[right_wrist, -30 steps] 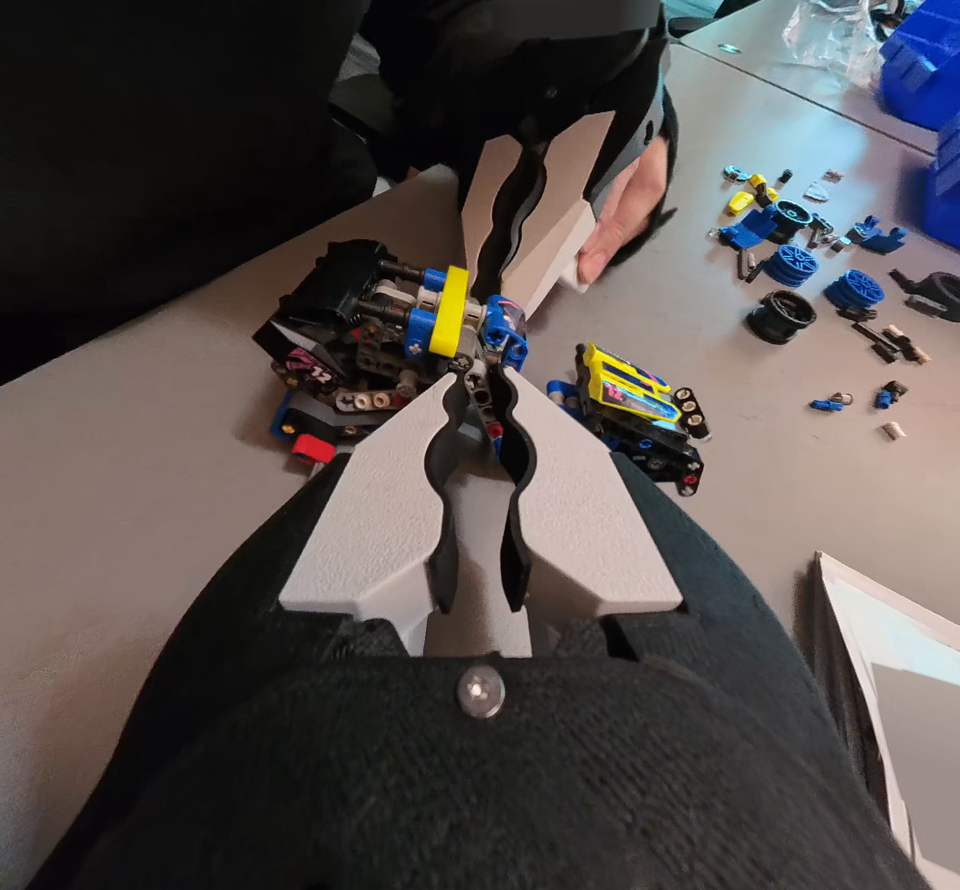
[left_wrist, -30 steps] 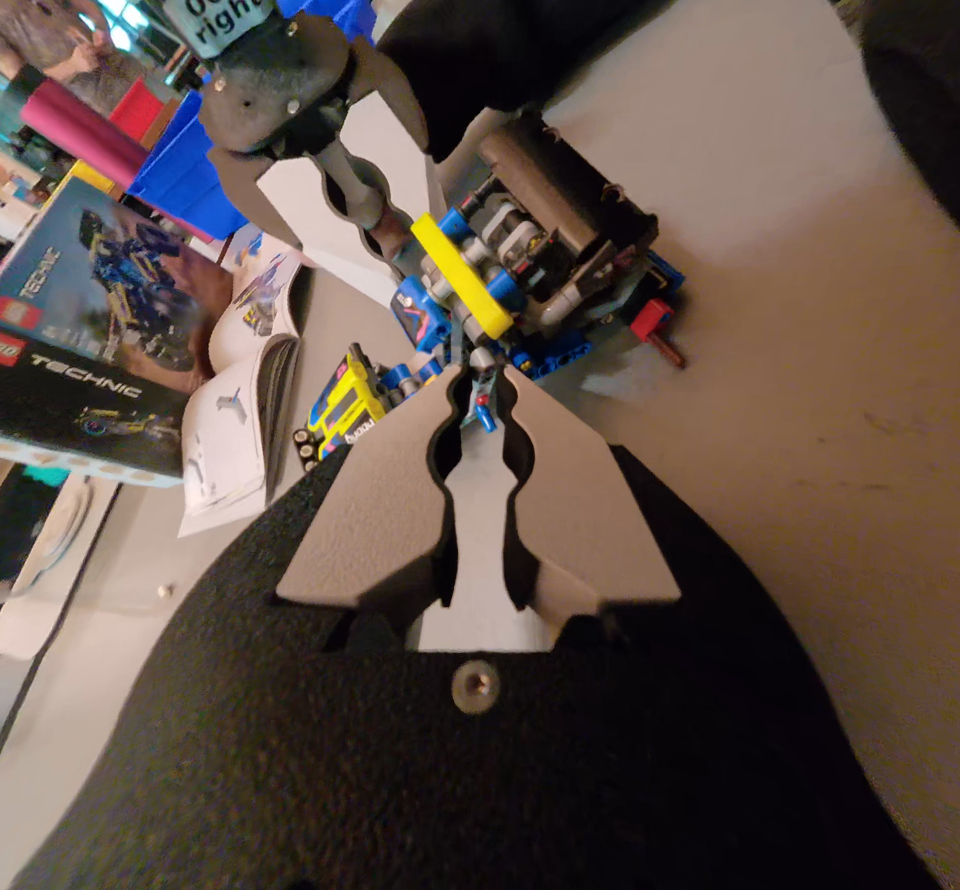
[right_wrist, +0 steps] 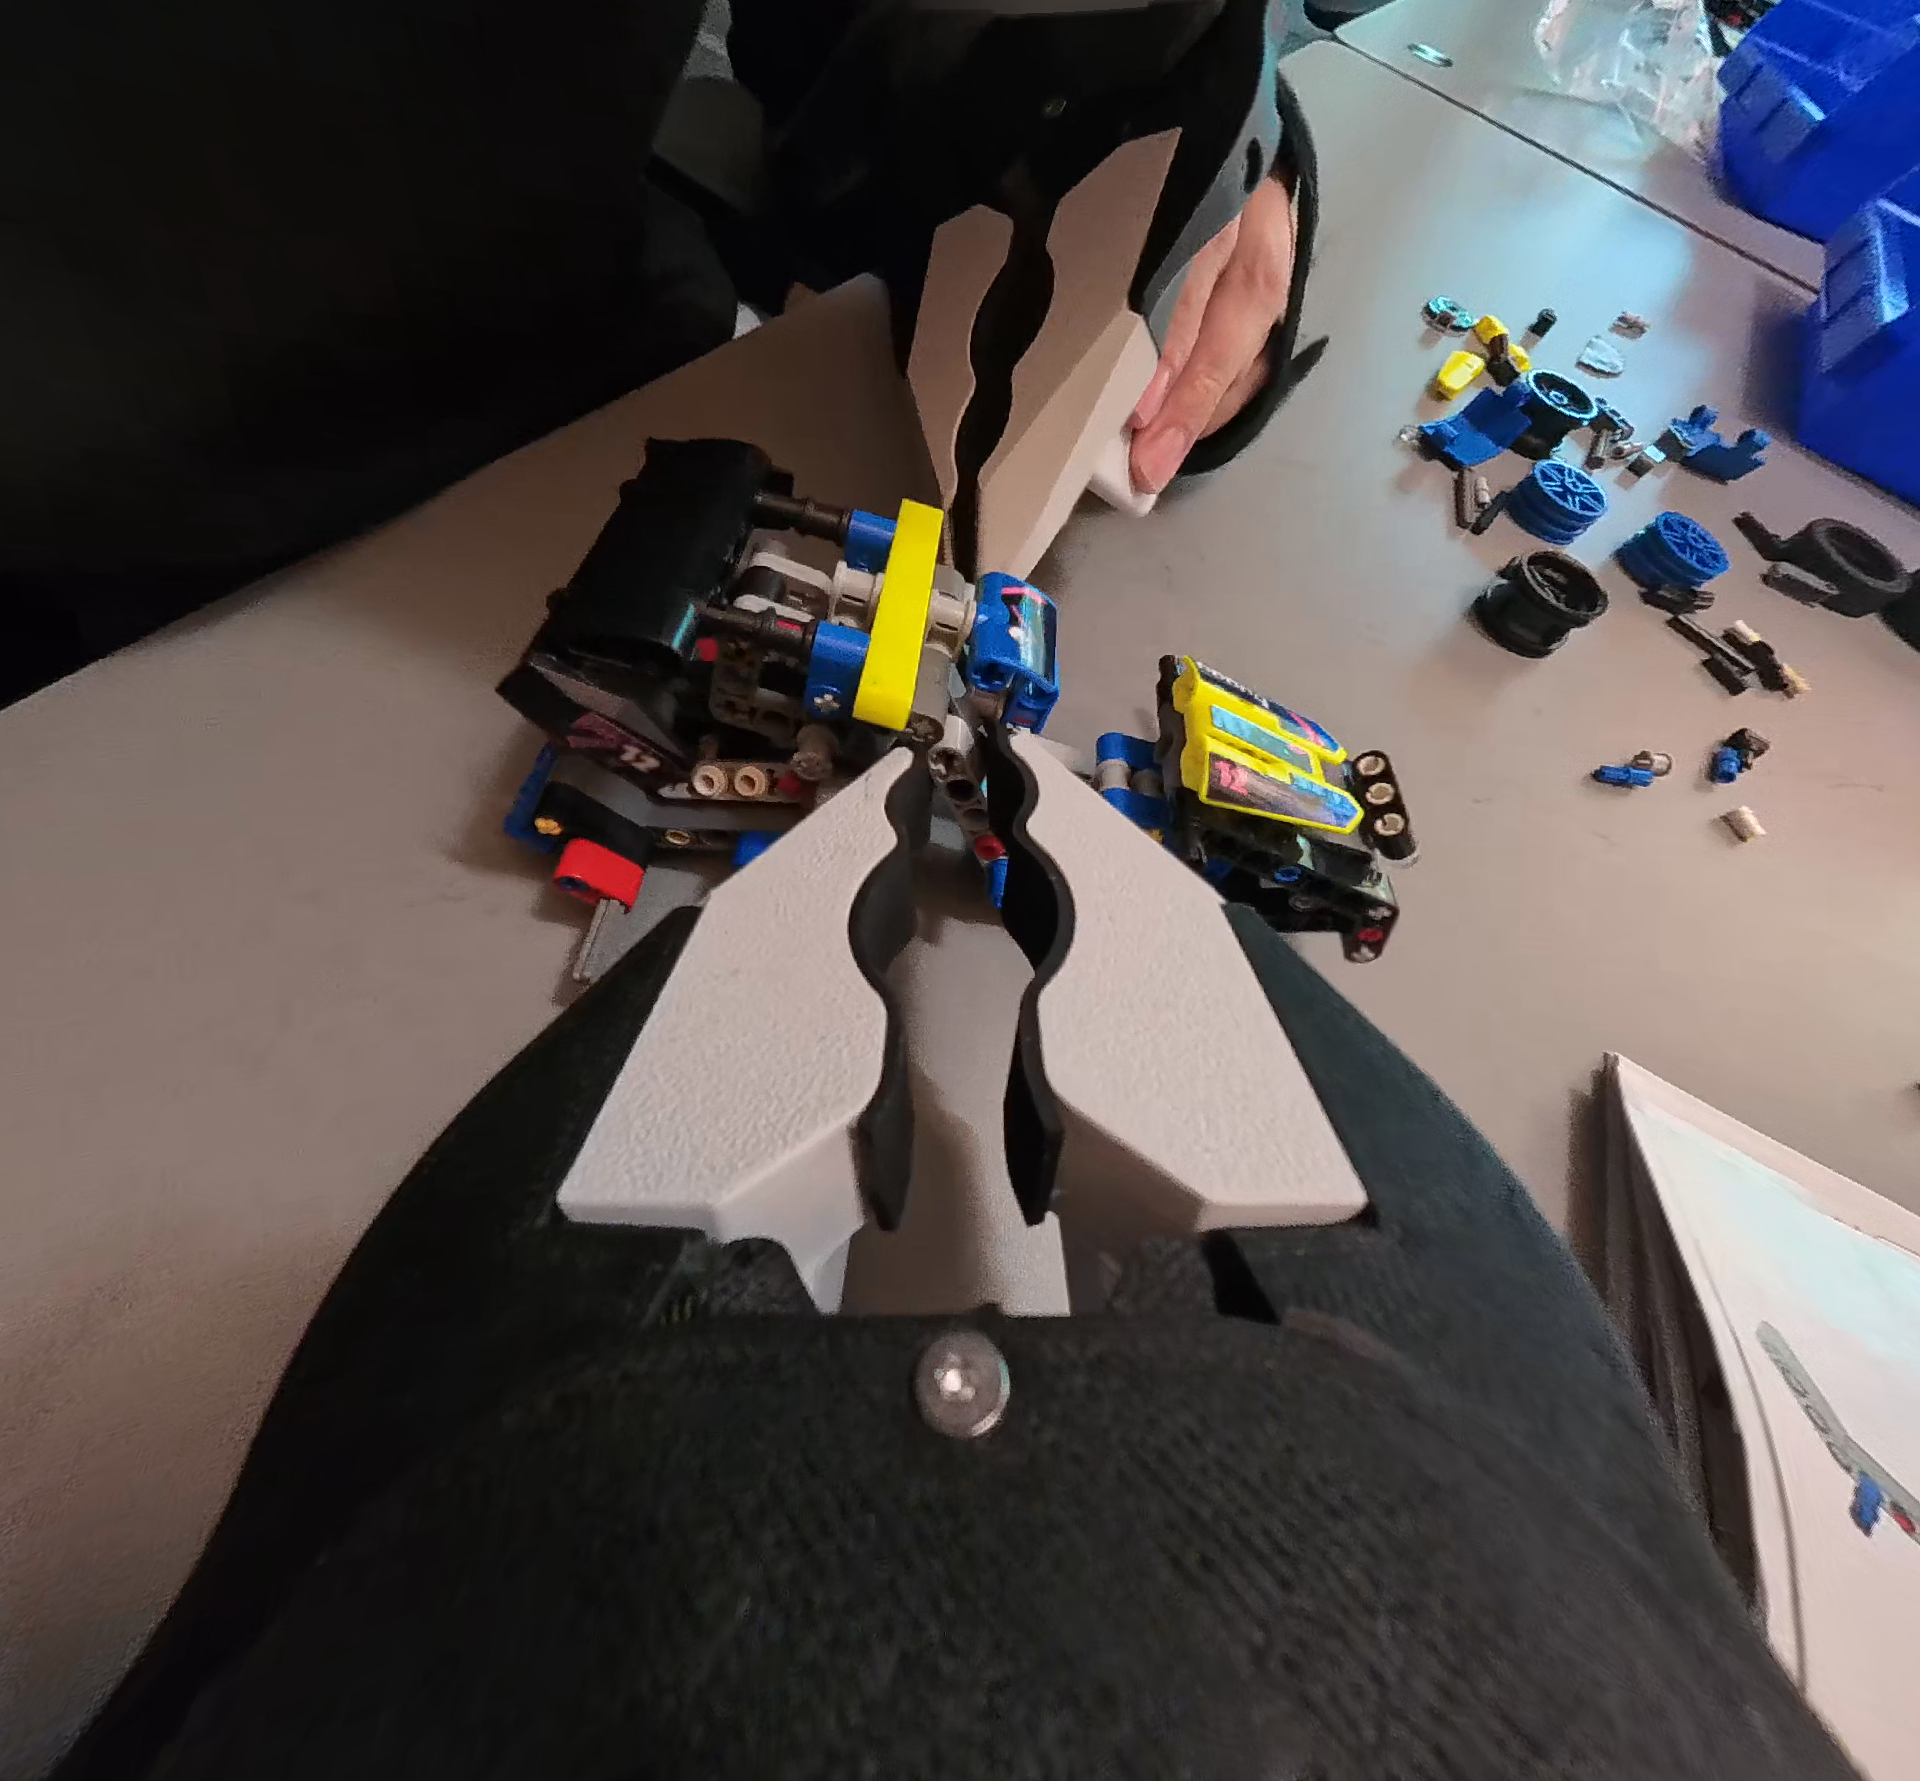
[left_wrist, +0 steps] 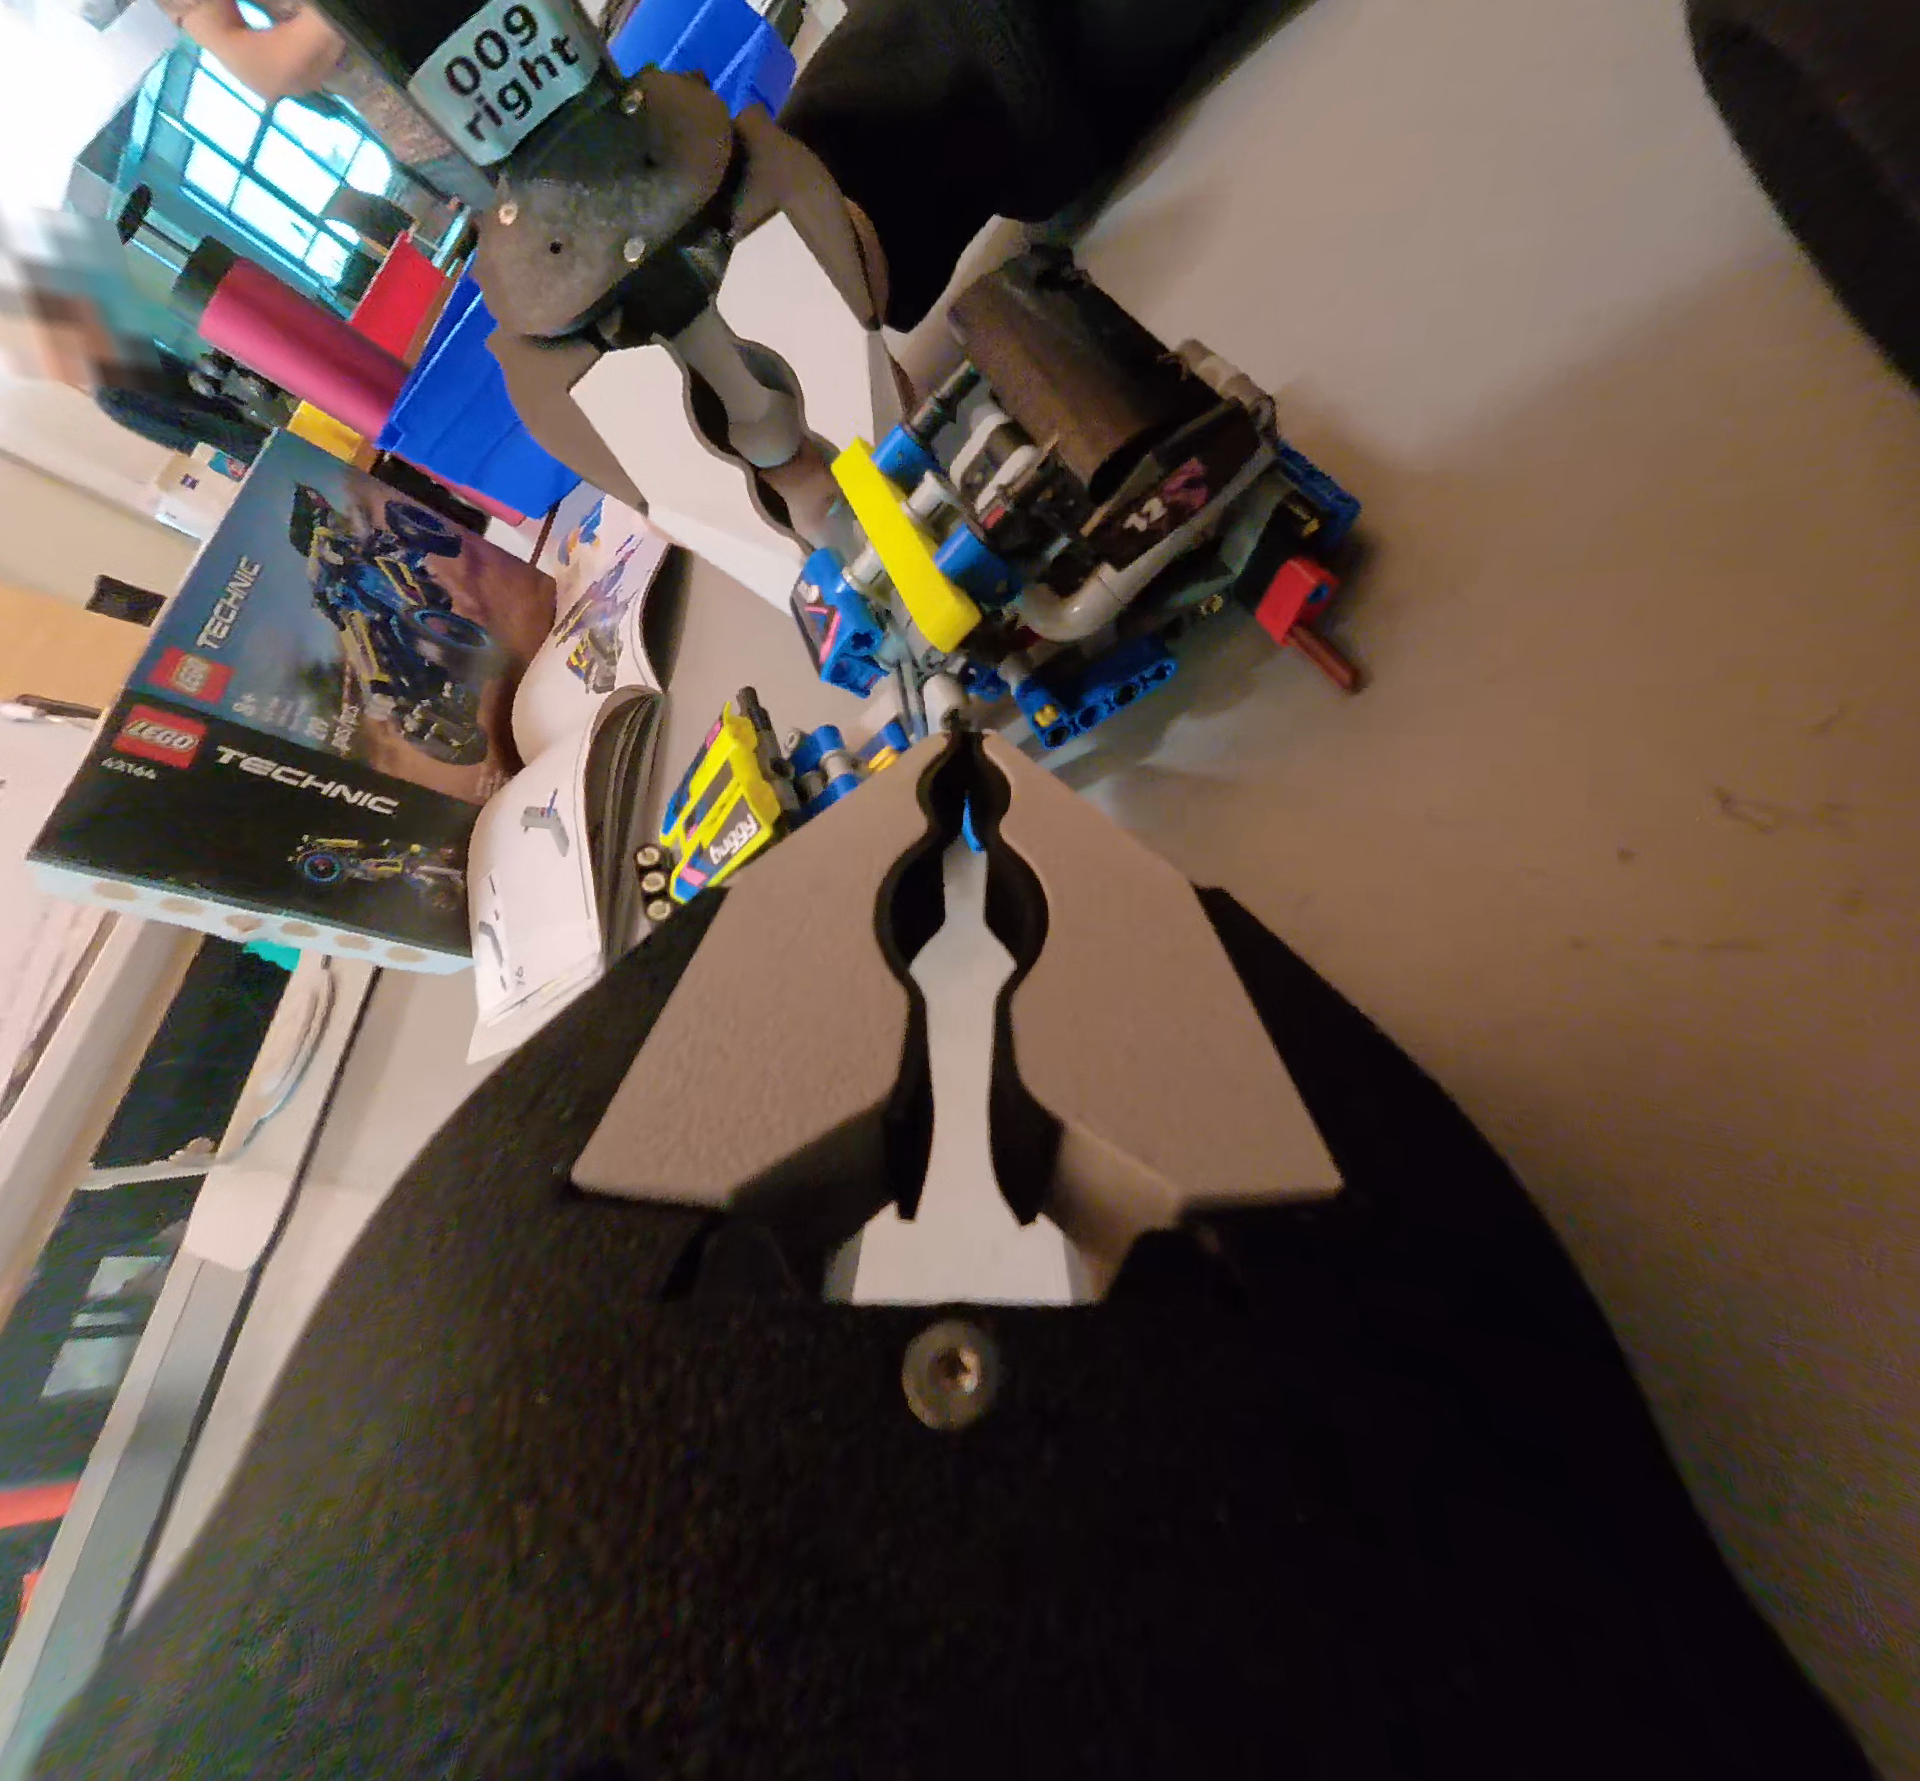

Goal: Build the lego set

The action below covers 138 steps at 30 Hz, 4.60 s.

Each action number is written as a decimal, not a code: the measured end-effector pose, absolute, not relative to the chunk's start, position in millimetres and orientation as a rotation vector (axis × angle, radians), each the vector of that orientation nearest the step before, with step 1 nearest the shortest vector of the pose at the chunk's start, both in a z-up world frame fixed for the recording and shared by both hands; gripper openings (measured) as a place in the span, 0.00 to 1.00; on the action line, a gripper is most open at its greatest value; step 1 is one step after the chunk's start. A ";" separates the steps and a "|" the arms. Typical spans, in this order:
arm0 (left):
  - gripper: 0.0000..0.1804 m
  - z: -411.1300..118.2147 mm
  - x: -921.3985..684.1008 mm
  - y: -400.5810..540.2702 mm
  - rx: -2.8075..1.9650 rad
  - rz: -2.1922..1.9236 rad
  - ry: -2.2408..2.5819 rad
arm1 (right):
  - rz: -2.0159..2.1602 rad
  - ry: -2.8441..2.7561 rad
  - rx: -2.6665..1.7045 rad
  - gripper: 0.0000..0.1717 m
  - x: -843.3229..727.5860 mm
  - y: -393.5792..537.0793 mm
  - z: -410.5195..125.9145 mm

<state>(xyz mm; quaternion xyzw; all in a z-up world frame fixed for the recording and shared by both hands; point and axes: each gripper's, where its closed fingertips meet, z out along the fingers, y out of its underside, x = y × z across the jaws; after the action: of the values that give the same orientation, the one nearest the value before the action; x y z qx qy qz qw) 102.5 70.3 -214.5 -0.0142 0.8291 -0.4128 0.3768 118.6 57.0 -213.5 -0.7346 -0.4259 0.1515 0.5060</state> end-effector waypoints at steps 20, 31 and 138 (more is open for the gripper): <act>0.00 -205.8 96.3 60.0 0.030 -1.084 2.046 | 0.368 -1.034 -1.755 0.05 117.3 55.5 -212.0; 0.00 -206.7 99.6 66.4 0.009 -1.069 2.048 | 0.366 -1.031 -1.746 0.05 117.1 53.6 -210.2; 0.02 -213.6 112.8 56.5 -0.067 -1.027 2.101 | 0.007 -0.970 -1.803 0.03 123.9 59.7 -222.1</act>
<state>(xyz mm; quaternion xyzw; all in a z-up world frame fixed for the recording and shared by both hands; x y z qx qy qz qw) 112.8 56.5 -213.6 -0.0264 0.8267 -0.4043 0.3903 123.9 59.7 -222.1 -0.7521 -0.4045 0.0028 0.5202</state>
